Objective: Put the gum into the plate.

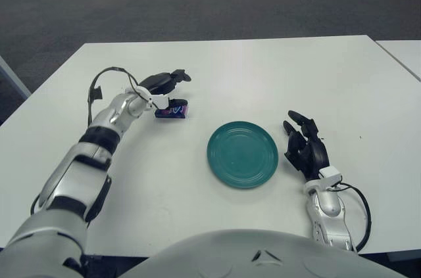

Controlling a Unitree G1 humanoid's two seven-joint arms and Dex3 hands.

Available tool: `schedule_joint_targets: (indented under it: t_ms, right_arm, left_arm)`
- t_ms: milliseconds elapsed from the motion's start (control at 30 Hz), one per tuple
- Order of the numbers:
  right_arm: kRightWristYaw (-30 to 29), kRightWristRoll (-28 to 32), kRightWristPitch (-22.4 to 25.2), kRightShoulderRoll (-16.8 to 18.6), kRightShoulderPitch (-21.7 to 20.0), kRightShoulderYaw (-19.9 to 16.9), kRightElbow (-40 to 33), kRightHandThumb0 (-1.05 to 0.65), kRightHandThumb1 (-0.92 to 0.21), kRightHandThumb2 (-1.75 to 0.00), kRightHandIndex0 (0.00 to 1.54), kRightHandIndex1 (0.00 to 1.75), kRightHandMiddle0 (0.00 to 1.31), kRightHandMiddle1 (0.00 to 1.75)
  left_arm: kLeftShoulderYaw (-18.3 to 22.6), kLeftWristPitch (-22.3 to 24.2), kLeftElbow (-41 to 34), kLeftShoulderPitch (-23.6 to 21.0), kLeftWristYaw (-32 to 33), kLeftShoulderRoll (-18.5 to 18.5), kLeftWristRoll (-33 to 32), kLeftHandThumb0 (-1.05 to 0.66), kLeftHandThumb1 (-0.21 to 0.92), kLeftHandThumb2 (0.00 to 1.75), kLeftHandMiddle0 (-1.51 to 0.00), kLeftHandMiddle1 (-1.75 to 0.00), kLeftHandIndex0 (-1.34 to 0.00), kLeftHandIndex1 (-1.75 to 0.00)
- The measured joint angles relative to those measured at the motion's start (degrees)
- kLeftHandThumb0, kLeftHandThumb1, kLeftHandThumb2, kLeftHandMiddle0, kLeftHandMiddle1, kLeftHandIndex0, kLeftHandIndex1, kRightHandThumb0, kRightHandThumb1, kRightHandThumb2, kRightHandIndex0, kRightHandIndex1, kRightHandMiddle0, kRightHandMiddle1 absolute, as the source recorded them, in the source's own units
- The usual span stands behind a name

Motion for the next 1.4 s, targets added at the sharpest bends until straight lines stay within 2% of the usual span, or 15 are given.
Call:
schedule_joint_targets:
  t_ms: [333,567,867,1067,1300,1400]
  right_arm:
    - [-0.41,-0.08,0.0,-0.01,0.15,-0.01,-0.1,-0.85,-0.92,-0.91,0.34,0.0,0.0,0.73]
    - [-0.42,-0.07,-0.01,-0.01,0.24,-0.02,-0.15,-0.85,-0.92,-0.91,0.35,0.01,0.0,0.73]
    - [-0.54,-0.05,-0.03,-0.01,0.48,-0.05,-0.32,-0.86,-0.92,-0.89,0.37,0.02,0.0,0.73]
    - [-0.55,-0.01,-0.03,0.0,0.7,-0.06,-0.54,-0.86,-0.92,-0.9,0.39,0.02,0.0,0.73]
    - [-0.55,0.05,-0.13,-0.04,1.88,-0.59,-1.37,-0.86,-0.92,-0.9,0.4,0.03,0.0,0.74]
    - [-0.55,0.07,-0.14,-0.03,2.04,-0.82,-1.44,-0.85,-0.92,-0.9,0.41,0.03,0.0,0.75]
  left_arm:
    - [-3.38,-1.27,9.74,-1.99,2.89,-0.71,2.01,-1.03,0.92,0.32,-0.15,-0.26,-0.03,-1.16]
    - [-5.22,0.94,15.25,-2.88,3.71,-2.0,3.29,-1.01,0.92,0.3,-0.12,-0.23,-0.03,-1.19]
    - [-6.13,2.12,17.3,-3.36,2.82,-2.21,3.33,-0.94,0.92,0.27,-0.09,-0.18,0.0,-1.17]
    - [-6.09,2.31,17.73,-3.5,1.7,-2.19,2.55,-0.92,0.92,0.25,-0.1,-0.16,-0.03,-1.18]
    - [-5.48,2.19,18.11,-3.5,-1.02,-2.1,0.33,-0.78,0.91,0.18,-0.16,-0.11,-0.06,-1.16]
    - [-5.5,2.11,18.18,-3.56,-3.01,-1.92,-0.36,-0.72,0.89,0.18,-0.19,-0.12,-0.08,-1.21]
